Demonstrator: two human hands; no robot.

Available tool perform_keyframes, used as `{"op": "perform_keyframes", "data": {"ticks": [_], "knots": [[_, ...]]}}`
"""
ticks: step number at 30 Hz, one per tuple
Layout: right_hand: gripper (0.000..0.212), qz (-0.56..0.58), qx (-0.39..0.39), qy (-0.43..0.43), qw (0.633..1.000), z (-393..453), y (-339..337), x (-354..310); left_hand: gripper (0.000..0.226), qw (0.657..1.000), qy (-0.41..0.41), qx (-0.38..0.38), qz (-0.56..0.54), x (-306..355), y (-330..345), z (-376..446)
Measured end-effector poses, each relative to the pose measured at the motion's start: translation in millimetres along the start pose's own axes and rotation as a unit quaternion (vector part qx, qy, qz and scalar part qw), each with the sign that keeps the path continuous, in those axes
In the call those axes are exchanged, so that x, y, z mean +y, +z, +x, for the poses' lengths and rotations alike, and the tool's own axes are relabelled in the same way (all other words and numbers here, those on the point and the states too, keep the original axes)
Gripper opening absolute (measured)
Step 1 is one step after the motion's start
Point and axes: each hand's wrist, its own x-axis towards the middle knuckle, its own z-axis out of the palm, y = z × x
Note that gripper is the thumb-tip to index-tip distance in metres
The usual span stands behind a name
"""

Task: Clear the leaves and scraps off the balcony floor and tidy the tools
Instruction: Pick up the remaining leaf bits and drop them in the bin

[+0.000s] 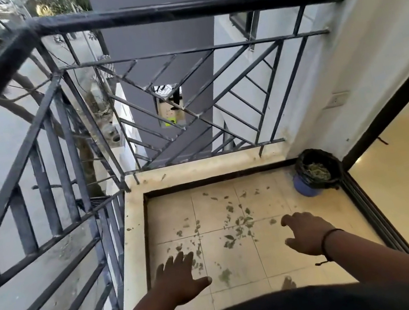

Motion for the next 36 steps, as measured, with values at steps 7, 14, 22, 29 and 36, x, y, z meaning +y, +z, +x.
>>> {"op": "perform_keyframes", "data": {"ticks": [7,14,22,29,36], "knots": [[0.056,-0.015,-0.002,-0.012,1.0,0.3,5.4,-10.6,0.096,1.0,-0.005,0.007,-0.003,1.0,-1.1,-3.8],[0.057,-0.034,-0.018,-0.049,0.998,18.2,3.5,-19.2,0.104,0.998,-0.05,-0.022,-0.032,-4.4,1.2,-13.1],[0.054,-0.035,-0.039,-0.088,0.995,52.9,8.1,-24.7,0.104,0.993,-0.089,-0.061,-0.041,-2.7,8.5,-11.3],[0.055,0.001,-0.088,-0.114,0.99,98.7,33.1,2.5,0.102,0.988,-0.117,-0.097,-0.036,20.2,10.3,21.7],[0.057,0.047,-0.162,-0.145,0.975,162.1,53.8,61.9,0.1,0.975,-0.184,-0.114,-0.058,59.9,12.2,66.8]]}}
